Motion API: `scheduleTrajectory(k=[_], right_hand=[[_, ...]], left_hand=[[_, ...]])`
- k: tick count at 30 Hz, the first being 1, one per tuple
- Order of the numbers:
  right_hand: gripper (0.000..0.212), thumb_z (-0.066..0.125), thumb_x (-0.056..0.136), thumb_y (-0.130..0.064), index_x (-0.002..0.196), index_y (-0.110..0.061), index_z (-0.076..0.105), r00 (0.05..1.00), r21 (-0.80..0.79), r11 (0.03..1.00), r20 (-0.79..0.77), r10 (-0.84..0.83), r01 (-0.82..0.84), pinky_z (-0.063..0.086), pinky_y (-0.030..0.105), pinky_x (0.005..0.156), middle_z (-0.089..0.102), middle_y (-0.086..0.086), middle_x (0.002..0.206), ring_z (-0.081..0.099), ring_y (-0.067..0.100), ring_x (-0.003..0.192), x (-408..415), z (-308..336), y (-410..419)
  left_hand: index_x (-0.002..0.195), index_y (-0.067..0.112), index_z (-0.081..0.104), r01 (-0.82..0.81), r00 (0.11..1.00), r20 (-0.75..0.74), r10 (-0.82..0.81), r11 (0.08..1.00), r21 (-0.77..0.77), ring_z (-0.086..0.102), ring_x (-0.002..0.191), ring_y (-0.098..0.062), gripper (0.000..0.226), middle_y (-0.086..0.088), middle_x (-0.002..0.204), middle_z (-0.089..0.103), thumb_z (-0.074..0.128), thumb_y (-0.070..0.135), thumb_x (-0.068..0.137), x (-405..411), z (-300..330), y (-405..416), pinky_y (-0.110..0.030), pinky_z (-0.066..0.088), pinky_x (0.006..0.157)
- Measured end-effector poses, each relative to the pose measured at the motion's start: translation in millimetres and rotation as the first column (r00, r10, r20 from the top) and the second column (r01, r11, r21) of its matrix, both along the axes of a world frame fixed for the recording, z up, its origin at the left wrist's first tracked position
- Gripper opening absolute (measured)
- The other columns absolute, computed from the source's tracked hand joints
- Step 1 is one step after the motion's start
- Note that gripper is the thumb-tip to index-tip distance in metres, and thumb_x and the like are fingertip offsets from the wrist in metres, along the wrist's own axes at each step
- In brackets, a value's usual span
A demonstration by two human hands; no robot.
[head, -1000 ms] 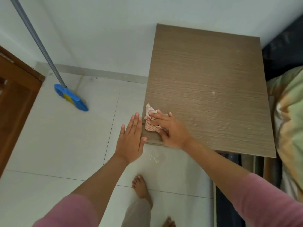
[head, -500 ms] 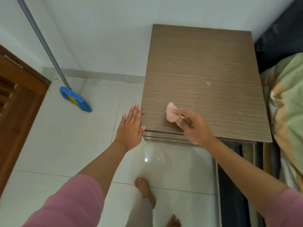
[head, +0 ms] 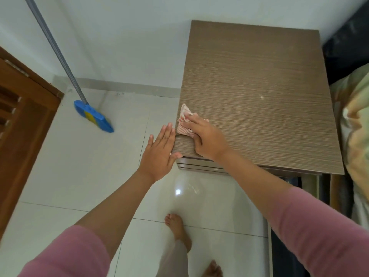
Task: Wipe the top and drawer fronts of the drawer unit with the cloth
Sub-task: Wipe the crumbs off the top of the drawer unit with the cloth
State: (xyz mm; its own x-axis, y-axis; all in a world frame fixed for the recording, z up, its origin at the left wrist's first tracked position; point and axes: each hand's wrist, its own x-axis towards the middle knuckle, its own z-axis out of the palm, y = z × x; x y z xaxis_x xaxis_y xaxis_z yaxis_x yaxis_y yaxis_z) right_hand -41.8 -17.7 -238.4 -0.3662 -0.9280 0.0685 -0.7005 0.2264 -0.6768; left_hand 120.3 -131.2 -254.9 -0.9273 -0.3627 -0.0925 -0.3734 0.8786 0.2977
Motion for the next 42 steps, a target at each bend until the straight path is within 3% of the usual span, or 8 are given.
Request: scheduleTrajectory(k=[4,11,16,20,23,26,37,42], right_hand=[[0.046,0.044,0.085,0.003,0.125,-0.014,0.058,0.999,0.007,0.999,-0.020,0.034,-0.034,0.028,0.058,0.106,0.045,0.005,0.144,0.035,0.030,0.137,9.0,1.8,9.1],[0.048,0.046,0.084,0.009,0.120,-0.018,0.062,0.996,-0.001,0.996,-0.005,0.087,-0.087,0.028,0.044,0.106,0.051,-0.001,0.139,0.040,0.021,0.134,21.7,2.4,49.4],[0.046,0.046,0.078,0.006,0.115,-0.014,0.065,0.984,-0.053,0.995,0.156,0.087,-0.080,0.048,0.027,0.089,0.065,0.001,0.119,0.059,0.015,0.110,25.4,17.1,89.4],[0.049,0.051,0.083,0.009,0.125,-0.015,0.057,0.960,-0.187,0.951,0.180,-0.215,0.248,0.049,0.027,0.087,0.061,0.006,0.125,0.058,0.017,0.111,4.2,24.8,142.1],[0.046,0.052,0.088,0.006,0.128,-0.015,0.055,0.833,-0.134,0.822,0.091,-0.546,0.553,0.046,0.035,0.095,0.057,0.011,0.130,0.053,0.025,0.120,-26.3,21.1,185.9],[0.045,0.050,0.088,0.004,0.130,-0.011,0.053,0.741,-0.080,0.738,0.016,-0.672,0.671,0.039,0.034,0.103,0.055,0.011,0.132,0.050,0.028,0.123,-44.8,11.5,213.4],[0.057,0.048,0.082,0.009,0.132,-0.018,0.052,0.864,-0.036,0.865,-0.043,-0.502,0.501,0.040,0.053,0.103,0.048,0.005,0.142,0.038,0.028,0.135,13.1,-7.9,145.7],[0.054,0.039,0.077,0.006,0.121,-0.018,0.060,0.940,-0.128,0.931,0.027,-0.341,0.342,0.044,0.024,0.094,0.059,0.005,0.130,0.050,0.021,0.125,52.3,-0.7,125.7]], left_hand=[[0.143,0.007,0.024,-0.018,1.000,0.004,0.018,1.000,-0.007,0.010,0.140,-0.021,0.076,-0.009,0.152,0.020,0.009,0.060,0.091,2.0,3.5,3.2,-0.048,0.009,0.106],[0.143,0.007,0.023,-0.053,0.998,0.029,0.053,0.999,-0.015,0.007,0.140,-0.021,0.083,-0.008,0.153,0.018,0.000,0.064,0.087,1.3,5.8,8.1,-0.048,0.008,0.107],[0.145,0.007,0.016,-0.075,0.997,0.020,0.075,0.997,-0.032,0.001,0.141,-0.018,0.075,-0.007,0.154,0.011,0.015,0.057,0.088,-2.6,11.7,17.7,-0.047,0.007,0.110],[0.145,0.006,0.011,-0.061,0.998,0.024,0.059,0.997,0.051,-0.001,0.142,-0.019,0.071,-0.008,0.155,0.003,0.030,0.049,0.092,-15.1,17.6,34.2,-0.044,0.003,0.112],[0.144,0.003,0.014,-0.091,0.996,0.024,0.089,0.993,0.077,0.000,0.143,-0.024,0.065,-0.012,0.155,0.002,0.040,0.036,0.094,-19.7,18.3,40.9,-0.046,0.005,0.113],[0.144,0.003,0.015,-0.101,0.995,0.028,0.099,0.993,0.058,0.000,0.143,-0.024,0.064,-0.012,0.155,0.003,0.041,0.033,0.095,-20.2,17.7,40.8,-0.043,0.001,0.113],[0.144,0.003,0.015,-0.101,0.994,0.032,0.101,0.995,-0.012,0.002,0.143,-0.024,0.063,-0.013,0.155,0.005,0.041,0.032,0.095,-22.6,16.3,38.4,-0.041,-0.001,0.113],[0.145,0.003,0.014,-0.116,0.993,0.032,0.117,0.993,-0.016,0.002,0.143,-0.023,0.062,-0.013,0.155,0.004,0.041,0.031,0.096,-23.3,17.6,39.3,-0.041,-0.001,0.113]])
